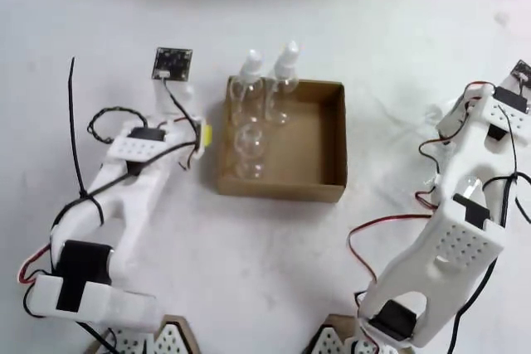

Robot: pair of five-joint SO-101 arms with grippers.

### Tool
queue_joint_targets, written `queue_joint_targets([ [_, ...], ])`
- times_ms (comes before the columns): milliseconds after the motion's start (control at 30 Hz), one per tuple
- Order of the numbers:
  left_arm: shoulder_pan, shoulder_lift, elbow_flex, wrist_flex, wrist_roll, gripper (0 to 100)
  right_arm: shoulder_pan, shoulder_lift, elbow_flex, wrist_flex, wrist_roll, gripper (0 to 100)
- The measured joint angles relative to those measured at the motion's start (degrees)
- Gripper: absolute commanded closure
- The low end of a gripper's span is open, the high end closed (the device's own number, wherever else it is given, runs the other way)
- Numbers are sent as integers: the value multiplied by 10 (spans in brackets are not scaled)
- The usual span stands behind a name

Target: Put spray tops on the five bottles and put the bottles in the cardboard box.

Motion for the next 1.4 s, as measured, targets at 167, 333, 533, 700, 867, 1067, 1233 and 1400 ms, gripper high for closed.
queue_joint_targets([
  [167,0,0,0,0,0,812,0,15,0,0,0,914],
  [333,0,0,0,0,0,812,0,15,0,0,0,979],
  [533,0,0,0,0,0,812,0,15,0,0,0,982],
  [700,0,0,0,0,0,812,0,-18,0,0,0,982],
  [867,0,0,0,0,0,812,0,-109,0,15,0,982],
  [1067,0,0,0,0,0,812,-18,-264,0,31,24,982],
  [1233,0,0,0,0,0,812,-91,-436,1,87,60,982],
  [1400,0,0,0,0,0,812,-171,-599,79,94,62,982],
])
